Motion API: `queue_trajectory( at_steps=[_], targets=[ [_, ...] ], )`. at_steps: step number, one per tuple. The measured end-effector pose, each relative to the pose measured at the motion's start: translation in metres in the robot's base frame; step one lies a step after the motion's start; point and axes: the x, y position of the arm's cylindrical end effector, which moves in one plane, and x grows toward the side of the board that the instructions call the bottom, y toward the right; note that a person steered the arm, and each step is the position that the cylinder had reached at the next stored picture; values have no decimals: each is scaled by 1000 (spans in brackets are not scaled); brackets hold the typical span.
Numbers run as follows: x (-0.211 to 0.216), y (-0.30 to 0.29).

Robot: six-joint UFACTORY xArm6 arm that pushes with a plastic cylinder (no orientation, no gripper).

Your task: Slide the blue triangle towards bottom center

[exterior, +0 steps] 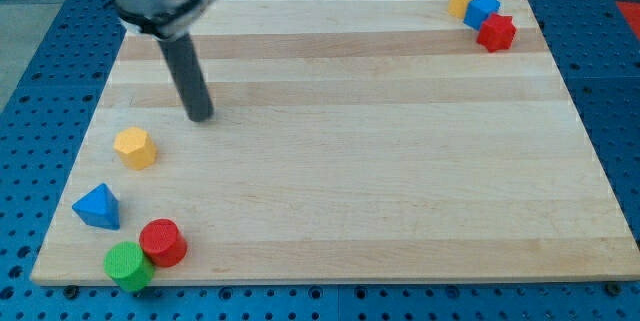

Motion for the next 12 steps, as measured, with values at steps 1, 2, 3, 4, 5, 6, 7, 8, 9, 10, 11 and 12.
queue_trajectory(
  at_steps=[1,2,3,4,5,6,7,8,9,10,11,12],
  targets=[
    [-23,-82],
    [-21,-118],
    [-21,-118],
    [22,-118],
    [67,-118],
    [84,-118],
    [100,-118],
    [123,-118],
    [137,-118],
    [146,-118],
    [169,-118],
    [177,-117]
  ],
)
